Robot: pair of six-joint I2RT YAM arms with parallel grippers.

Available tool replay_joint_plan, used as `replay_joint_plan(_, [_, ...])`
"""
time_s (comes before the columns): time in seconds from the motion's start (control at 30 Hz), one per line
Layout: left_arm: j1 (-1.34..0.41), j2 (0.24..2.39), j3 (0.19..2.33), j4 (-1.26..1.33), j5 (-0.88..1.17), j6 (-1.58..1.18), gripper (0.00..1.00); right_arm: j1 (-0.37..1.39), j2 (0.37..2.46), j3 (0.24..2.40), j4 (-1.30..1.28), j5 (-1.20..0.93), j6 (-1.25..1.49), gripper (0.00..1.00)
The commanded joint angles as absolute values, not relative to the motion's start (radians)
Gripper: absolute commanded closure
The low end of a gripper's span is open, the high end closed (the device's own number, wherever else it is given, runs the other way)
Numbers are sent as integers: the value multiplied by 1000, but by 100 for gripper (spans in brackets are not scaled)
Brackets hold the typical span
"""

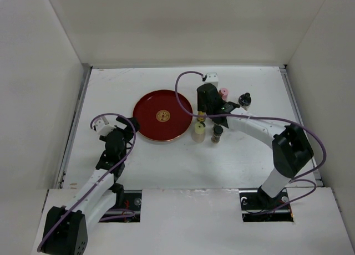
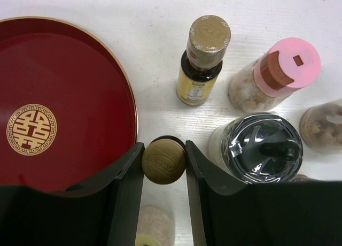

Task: Organize the condiment bottles

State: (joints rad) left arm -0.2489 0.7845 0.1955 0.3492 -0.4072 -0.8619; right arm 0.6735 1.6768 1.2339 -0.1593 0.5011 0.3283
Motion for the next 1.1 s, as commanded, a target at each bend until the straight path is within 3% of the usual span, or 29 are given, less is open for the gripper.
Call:
replay_joint_plan(0.0, [-242,785,184,402,-390,-871,0,665,1605,1287,-144,537,322,76])
replay_joint_plan(0.33, [-228,765,170,405,-407,-877,0,677,1577,1448,-121,542,262,76])
replay_joint_plan(0.6, [-222,750,161,405,-396,-884,0,728,1828,1698,-66,384,302,80])
replay_joint_plan(1.07, [-222,764,152,420,-385,-905,0,820,2210,2083,-34,359,235,78])
